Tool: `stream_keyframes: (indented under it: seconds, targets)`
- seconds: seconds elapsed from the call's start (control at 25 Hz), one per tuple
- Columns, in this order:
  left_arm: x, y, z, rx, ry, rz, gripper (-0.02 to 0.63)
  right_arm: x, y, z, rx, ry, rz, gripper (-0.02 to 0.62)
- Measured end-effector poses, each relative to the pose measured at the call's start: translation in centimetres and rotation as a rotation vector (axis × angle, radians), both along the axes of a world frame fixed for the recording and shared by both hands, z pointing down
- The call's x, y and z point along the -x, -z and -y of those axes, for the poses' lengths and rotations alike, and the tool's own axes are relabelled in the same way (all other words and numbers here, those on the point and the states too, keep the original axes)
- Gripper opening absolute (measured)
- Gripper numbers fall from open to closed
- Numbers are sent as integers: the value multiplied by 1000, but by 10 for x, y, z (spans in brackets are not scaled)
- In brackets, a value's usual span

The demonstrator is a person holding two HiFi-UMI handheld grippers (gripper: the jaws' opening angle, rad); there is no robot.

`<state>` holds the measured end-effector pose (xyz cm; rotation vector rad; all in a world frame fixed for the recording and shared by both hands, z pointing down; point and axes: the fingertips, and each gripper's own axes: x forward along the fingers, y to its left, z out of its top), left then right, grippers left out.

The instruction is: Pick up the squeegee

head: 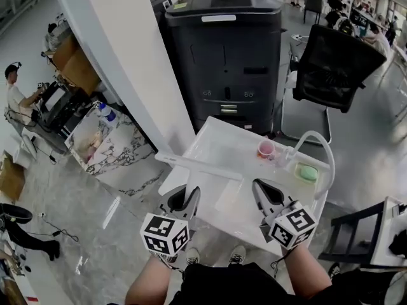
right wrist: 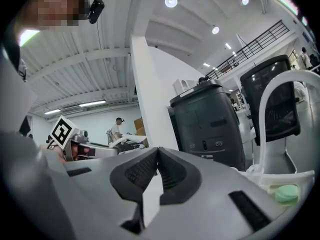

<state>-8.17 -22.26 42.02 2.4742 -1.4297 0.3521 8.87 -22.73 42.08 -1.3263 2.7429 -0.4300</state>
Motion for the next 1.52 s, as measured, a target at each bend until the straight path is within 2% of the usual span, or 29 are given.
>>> stream_keyframes:
  seconds: [0.16,0.36,0.6,0.8,0.96,1.2,1.36,1.52]
  targets:
    - [25,0,-16,-4,30,6,78,29,-3,-7,3,37,7,17]
    - [53,-1,-30,-8,18,0,78,61,-4,-19,4,31,1,17]
    - [91,3,-53,-16,-58,-37,78,93,8,-56,0,-62,-24,17]
    - [109,5,-69,-12,-149,-74,79,106,15,-96,-7,-179,-47,17]
    - [111,2,-90,-10,-255,-94,78,109,11,-140,-3,-293,-65,17]
    - [94,0,-125,6,-393,-115,78,98,7,-202,25,-443,-86,17]
    - [83,1,-145,12,-434,-121,79,92,9,-230,30,-483,-94,17]
    - [79,3,-154,9,-425,-113,79,89,17,-241,11,-480,-99,17]
